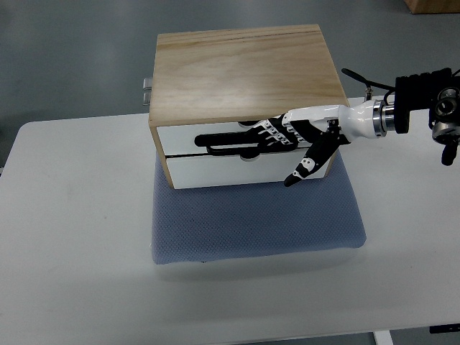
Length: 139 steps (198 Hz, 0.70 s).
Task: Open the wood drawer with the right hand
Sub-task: 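Pull the upper drawer handle toward the robot with the right hand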
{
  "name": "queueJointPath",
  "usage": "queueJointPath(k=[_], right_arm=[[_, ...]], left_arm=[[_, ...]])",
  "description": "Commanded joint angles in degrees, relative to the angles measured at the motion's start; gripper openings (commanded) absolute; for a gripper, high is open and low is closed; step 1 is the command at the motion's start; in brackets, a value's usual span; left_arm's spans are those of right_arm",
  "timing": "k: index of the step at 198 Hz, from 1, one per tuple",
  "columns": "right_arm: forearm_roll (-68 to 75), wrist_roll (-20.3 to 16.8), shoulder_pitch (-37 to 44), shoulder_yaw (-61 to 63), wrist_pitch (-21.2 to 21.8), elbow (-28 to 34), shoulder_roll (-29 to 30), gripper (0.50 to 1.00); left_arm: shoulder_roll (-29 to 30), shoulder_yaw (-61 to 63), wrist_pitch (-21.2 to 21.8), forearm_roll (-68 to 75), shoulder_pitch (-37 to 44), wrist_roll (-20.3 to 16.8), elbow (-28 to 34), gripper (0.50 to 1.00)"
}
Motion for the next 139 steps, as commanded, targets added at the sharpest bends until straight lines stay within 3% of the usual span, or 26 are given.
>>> queueJointPath(k=[1,139], right_arm=[[0.01,0.07,-0.01,0.0,0.29,1.95,-0.55,0.952],[0.09,0.24,-1.76,-0.35,0.99,12.68,-5.21,0.952]], left_arm=[[0.0,0.0,0.0,0.0,0.05,-0.06,0.0,1.0],[0.0,0.0,0.0,0.0,-0.04,0.02,0.0,1.0]])
